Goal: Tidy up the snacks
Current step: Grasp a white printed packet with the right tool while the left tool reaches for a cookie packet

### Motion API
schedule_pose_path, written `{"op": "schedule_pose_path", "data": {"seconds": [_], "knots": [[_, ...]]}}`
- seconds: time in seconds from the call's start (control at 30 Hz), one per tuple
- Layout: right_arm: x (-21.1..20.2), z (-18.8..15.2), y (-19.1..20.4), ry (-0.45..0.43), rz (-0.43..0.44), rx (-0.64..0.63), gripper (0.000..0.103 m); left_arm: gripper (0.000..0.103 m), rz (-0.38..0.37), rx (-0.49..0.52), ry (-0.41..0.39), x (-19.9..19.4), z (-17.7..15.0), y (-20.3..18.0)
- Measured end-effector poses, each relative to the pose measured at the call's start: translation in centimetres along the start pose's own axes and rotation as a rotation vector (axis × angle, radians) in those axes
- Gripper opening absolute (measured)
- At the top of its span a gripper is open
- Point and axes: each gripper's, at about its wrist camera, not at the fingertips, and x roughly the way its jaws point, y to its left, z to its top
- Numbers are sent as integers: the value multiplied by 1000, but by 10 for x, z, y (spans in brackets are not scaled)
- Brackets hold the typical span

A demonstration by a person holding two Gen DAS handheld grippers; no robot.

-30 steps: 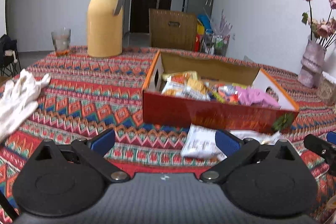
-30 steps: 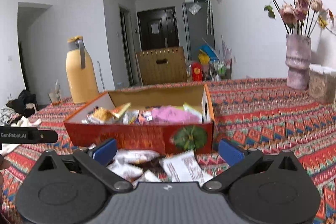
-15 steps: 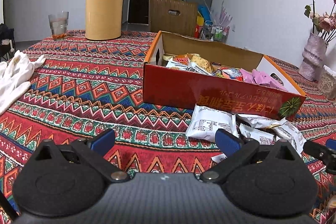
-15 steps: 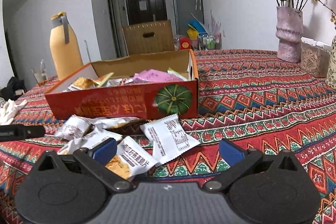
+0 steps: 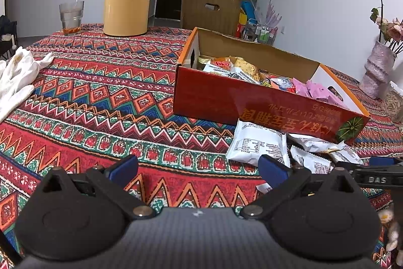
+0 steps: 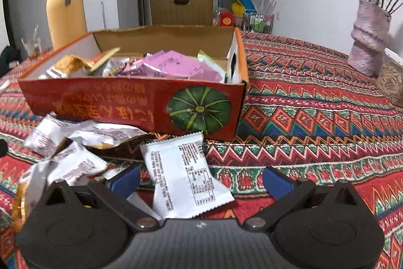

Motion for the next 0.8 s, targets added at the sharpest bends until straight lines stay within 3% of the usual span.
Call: {"op": "schedule_pose_path", "data": {"seconds": [0.43,0.5,0.57,0.6,0.8], "knots": [[8,2,-6,-24,39,22,101,103,-13,-18,28,5,1,4],[2,0,-4,-48,66,4,87,103,-13,-19,31,5,1,4],[-4,-2,-2,-67,93,-12,53,103,-13,-19,35,6,1,4],[-7,-3,-1,-71,99,-16,45,103,-13,-20,37,7,1,4],[-27,-12,-6,-145,83,23,41,103,-12,-23,48,9,1,5]]}}
